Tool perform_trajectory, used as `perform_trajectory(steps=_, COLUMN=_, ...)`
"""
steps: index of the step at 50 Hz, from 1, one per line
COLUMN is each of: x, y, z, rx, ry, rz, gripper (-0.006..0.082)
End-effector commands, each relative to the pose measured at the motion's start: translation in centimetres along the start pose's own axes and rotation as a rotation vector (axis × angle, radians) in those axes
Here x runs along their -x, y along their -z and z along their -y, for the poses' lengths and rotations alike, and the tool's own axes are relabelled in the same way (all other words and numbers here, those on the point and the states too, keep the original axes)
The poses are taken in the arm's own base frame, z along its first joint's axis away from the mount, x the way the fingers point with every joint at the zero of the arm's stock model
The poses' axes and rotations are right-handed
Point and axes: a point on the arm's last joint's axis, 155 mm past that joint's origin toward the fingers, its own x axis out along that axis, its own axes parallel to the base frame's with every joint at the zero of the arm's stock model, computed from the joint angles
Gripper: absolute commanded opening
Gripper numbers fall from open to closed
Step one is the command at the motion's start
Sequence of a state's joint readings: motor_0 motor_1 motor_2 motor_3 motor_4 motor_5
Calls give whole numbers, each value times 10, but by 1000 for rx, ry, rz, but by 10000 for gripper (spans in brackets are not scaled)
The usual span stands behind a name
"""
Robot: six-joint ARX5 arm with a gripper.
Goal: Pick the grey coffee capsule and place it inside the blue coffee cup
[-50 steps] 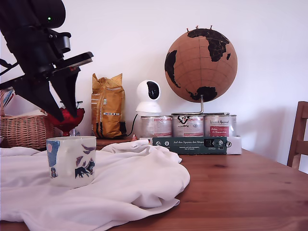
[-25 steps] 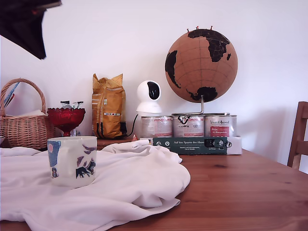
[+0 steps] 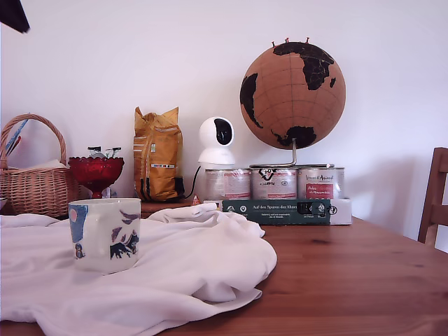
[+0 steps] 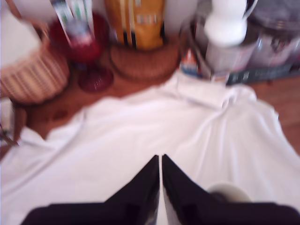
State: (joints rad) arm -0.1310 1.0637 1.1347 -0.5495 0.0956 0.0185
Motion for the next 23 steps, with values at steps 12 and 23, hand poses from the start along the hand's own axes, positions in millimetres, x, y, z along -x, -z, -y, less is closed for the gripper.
perform_trajectory(steps=12, x=21, y=19, z=-10, rx=-11, ry=-60, rz=105, gripper=-19)
perform_trajectory(steps=23, x=44, y=22, z=-20, rx=-10, ry=-128, rz=180, gripper=-19)
